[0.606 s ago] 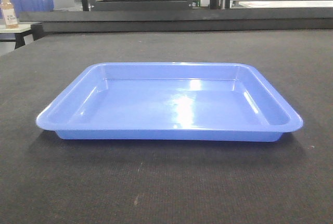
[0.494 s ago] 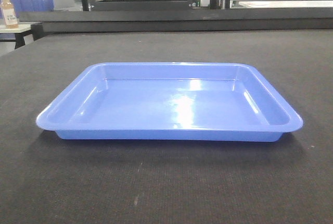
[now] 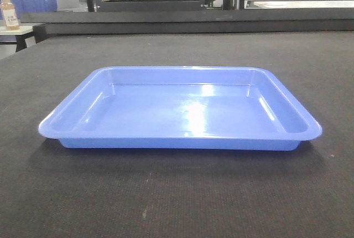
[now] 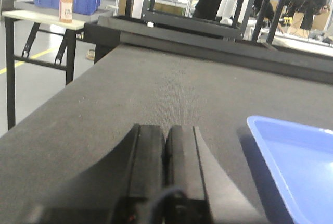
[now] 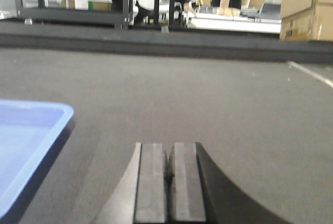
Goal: Grab blue tray and place on right shelf
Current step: 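Lower both grippers toward the opposite short rims of the blue tray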
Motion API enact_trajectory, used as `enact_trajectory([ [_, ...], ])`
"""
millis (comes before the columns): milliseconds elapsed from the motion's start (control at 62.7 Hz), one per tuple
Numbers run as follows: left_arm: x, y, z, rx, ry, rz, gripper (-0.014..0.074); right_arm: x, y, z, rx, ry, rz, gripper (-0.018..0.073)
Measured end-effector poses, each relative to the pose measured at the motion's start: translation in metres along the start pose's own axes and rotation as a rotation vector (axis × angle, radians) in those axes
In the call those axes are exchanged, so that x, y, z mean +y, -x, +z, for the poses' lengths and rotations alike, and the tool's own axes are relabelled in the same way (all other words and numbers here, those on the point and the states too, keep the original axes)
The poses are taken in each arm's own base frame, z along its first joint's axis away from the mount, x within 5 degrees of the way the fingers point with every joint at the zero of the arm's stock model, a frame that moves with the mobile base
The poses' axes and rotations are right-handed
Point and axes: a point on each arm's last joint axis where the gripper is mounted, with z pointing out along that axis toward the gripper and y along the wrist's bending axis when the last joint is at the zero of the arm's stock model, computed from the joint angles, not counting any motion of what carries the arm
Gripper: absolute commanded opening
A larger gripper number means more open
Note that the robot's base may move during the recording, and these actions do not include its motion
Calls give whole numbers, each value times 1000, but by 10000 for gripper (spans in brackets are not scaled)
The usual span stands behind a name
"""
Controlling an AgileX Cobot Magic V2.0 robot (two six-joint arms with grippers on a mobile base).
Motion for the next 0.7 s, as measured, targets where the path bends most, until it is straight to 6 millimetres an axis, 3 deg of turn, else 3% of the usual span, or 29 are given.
enact_trajectory([
  [462,-1,10,-1,-95,-4,4,-48,0,8,0,-56,-4,9,59],
  [542,-4,28,-3,-97,-13,54,-48,0,33,-3,-124,-2,20,59],
  [701,-16,100,-17,-100,-25,156,26,1,105,-13,-252,7,22,80],
])
